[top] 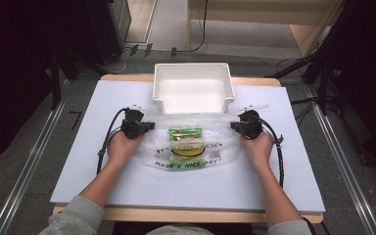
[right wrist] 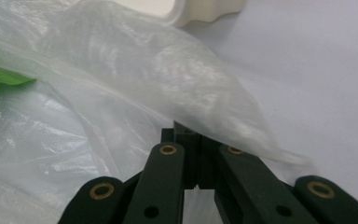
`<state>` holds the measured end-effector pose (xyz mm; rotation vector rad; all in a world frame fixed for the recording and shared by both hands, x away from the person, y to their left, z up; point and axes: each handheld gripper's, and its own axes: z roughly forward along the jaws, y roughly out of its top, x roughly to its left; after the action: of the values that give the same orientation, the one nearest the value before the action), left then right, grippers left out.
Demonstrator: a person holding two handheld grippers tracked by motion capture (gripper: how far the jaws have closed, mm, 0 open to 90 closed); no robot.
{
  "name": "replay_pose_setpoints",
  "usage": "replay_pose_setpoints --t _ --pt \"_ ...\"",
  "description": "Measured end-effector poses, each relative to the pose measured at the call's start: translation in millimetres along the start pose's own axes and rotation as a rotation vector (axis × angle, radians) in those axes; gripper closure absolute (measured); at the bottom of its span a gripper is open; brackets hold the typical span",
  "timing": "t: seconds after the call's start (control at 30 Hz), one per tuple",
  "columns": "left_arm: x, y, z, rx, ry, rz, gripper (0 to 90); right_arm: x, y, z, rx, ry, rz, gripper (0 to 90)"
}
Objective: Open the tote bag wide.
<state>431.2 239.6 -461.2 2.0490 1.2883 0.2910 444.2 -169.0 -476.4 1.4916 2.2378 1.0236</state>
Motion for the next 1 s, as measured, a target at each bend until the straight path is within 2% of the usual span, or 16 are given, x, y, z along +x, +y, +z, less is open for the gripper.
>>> replay_pose_setpoints --t 0.07,0.17,0.2,0.27,0.4,0.57,0.6,0.63,0.73,0.8,0.83,0.93,1.0 --pt "1.5 -0.6 -0.3 -0.002 -0.009 -0.011 90.0 -2.0 -0.5 -1.4 0.003 0.003 0.016 90.0" --pt "-0.3 -0.3 -0.9 0.005 -0.007 -0.002 90.0 -1.4 -0.5 -1.9 0.008 0.000 0.008 90.0" --pt "-1.2 1.5 -3.3 0.016 -0.033 -0.010 90.0 -0.5 1.0 -2.9 0.018 0.017 0.011 90.0" --pt "-5.2 4.7 -9.4 -0.001 -0.051 -0.003 90.0 4.1 3.5 -6.9 0.004 0.034 0.004 90.0" --pt "-17.6 12.5 -26.3 -0.034 -0.088 0.034 90.0 18.8 11.7 -22.4 -0.046 0.078 -0.035 90.0" --pt "-37.3 14.5 -39.1 -0.024 -0.139 0.080 90.0 40.3 14.5 -38.5 -0.078 0.131 -0.094 90.0" --pt "-37.3 14.5 -39.1 -0.024 -0.139 0.080 89.6 45.6 14.8 -40.4 -0.080 0.141 -0.106 90.0" --pt "-45.3 13.1 -40.3 -0.018 -0.163 0.088 88.9 51.1 14.8 -41.2 -0.081 0.152 -0.114 90.0" --pt "-57.5 9.8 -40.8 -0.010 -0.172 0.110 89.5 66.5 13.3 -38.1 -0.066 0.188 -0.150 90.0" --pt "-61.7 7.4 -39.7 0.004 -0.180 0.126 90.0 74.4 11.6 -33.7 -0.054 0.197 -0.172 90.0" --pt "-62.4 6.5 -39.2 0.004 -0.187 0.120 90.0 76.7 11.1 -31.5 -0.045 0.197 -0.176 90.0" --pt "-65.2 6.9 -36.8 0.018 -0.193 0.109 90.0 75.9 15.7 -24.4 -0.039 0.200 -0.173 90.0" --pt "-70.7 6.0 -35.3 0.027 -0.189 0.122 90.0 77.0 21.1 -20.6 -0.045 0.213 -0.165 90.0"
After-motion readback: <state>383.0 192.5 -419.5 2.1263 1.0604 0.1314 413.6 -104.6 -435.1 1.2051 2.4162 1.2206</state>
